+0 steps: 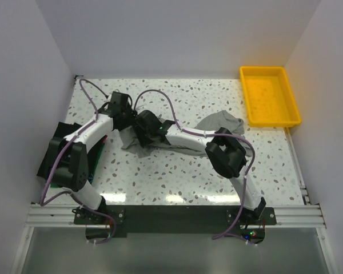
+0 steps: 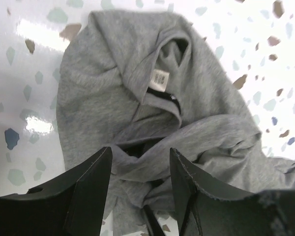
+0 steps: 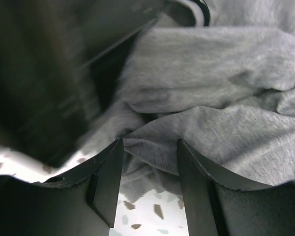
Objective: Fold and stack the t-shirts
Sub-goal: Flatten the tshirt out
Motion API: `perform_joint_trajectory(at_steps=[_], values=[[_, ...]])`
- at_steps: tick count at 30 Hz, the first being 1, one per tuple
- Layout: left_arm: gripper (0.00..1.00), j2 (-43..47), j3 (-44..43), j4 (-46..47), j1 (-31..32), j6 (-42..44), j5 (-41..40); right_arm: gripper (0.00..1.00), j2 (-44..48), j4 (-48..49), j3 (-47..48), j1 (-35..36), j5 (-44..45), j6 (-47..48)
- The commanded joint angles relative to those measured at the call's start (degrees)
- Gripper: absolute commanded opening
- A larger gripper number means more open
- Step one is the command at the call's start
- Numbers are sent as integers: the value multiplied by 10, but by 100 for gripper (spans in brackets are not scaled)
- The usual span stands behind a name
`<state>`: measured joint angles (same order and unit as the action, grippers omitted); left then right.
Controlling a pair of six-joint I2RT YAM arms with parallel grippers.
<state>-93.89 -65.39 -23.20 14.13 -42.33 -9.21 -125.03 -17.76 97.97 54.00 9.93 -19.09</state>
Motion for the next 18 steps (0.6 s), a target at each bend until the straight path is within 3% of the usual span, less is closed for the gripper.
perform_joint_trajectory(at_steps=[1,4,7,10,11,12,15,18], values=[[55,-15,26,15,-1,-1,24,51,7,5,14,1,43,11],[55,-30,33,28,-1,-9,32,49,7,7,4,1,47,13],[50,-39,33,40,-1,-13,42,33,13,13,-12,1,50,10],[35,-42,29,42,-1,-14,41,15,29,21,-31,1,54,6],[22,-44,27,41,-1,-14,40,11,33,22,-36,0,56,5],[16,-44,24,40,-1,-13,40,3,42,23,-43,0,56,4],[0,-44,8,32,-1,-6,39,0,65,22,-57,-4,56,0],[0,-36,-5,18,-2,5,28,0,96,28,-91,-12,47,-11]])
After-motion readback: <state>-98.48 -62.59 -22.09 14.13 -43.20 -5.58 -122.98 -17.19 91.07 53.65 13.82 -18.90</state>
